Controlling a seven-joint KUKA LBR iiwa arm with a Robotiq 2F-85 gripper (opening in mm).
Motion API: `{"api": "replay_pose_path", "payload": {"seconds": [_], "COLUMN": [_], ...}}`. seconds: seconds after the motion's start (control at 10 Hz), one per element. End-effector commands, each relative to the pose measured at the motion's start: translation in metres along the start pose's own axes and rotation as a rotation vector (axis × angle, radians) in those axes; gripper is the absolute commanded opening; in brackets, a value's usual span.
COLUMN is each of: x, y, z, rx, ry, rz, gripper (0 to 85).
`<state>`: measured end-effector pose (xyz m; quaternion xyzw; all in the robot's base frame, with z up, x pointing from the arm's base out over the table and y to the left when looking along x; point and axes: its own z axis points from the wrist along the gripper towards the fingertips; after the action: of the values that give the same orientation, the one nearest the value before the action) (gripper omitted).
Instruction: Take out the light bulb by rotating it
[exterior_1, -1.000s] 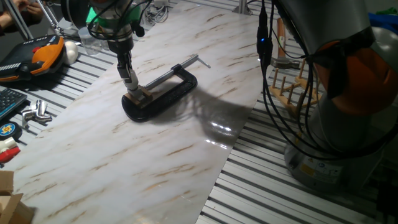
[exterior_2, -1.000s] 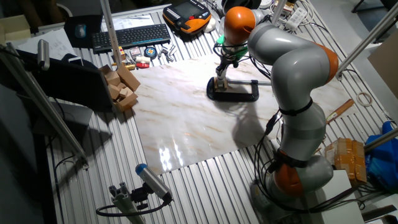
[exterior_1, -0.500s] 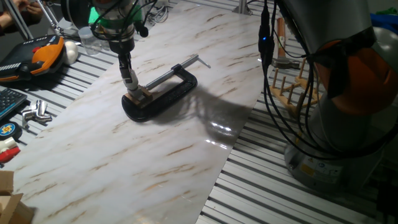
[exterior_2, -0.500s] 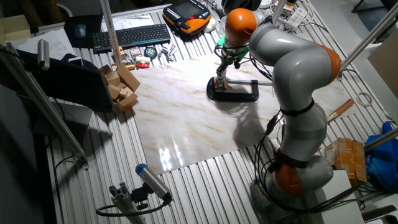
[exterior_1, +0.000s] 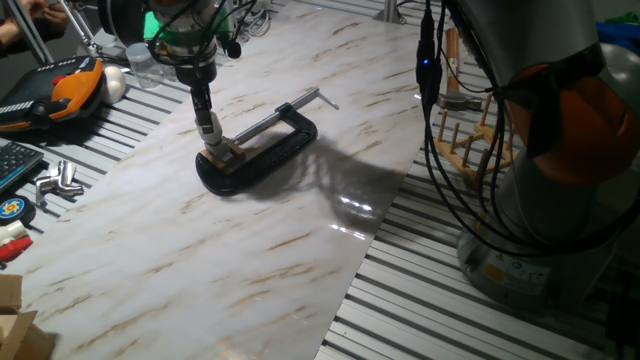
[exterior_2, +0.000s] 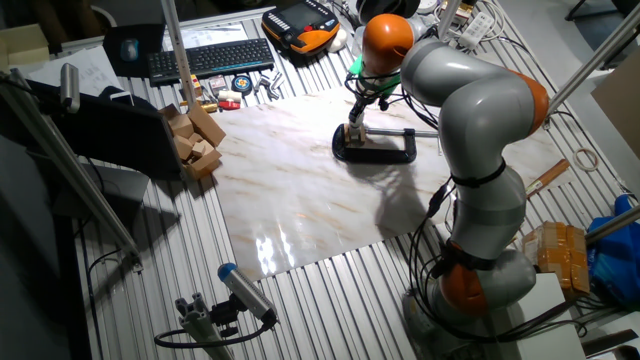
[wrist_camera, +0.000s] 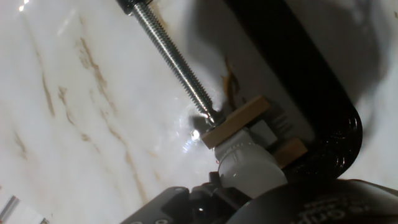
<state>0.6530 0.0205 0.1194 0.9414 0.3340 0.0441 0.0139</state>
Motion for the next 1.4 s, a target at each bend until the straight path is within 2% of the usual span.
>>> {"api": "replay_pose_path", "payload": {"seconds": [0.0, 0.2, 0.9, 1.3], "x": [0.0001, 0.0001, 0.0001, -0.0002], "y": [-0.0001, -0.0001, -0.0004, -0.0007], "z": [0.0, 0.0, 0.0006, 0.001], "rx": [0.003, 0.015, 0.051, 0.052], "ry": [-0.003, -0.02, -0.041, -0.021], "rz": [-0.014, -0.058, -0.188, -0.27], "gripper": [0.0, 0.0, 0.0, 0.0]}}
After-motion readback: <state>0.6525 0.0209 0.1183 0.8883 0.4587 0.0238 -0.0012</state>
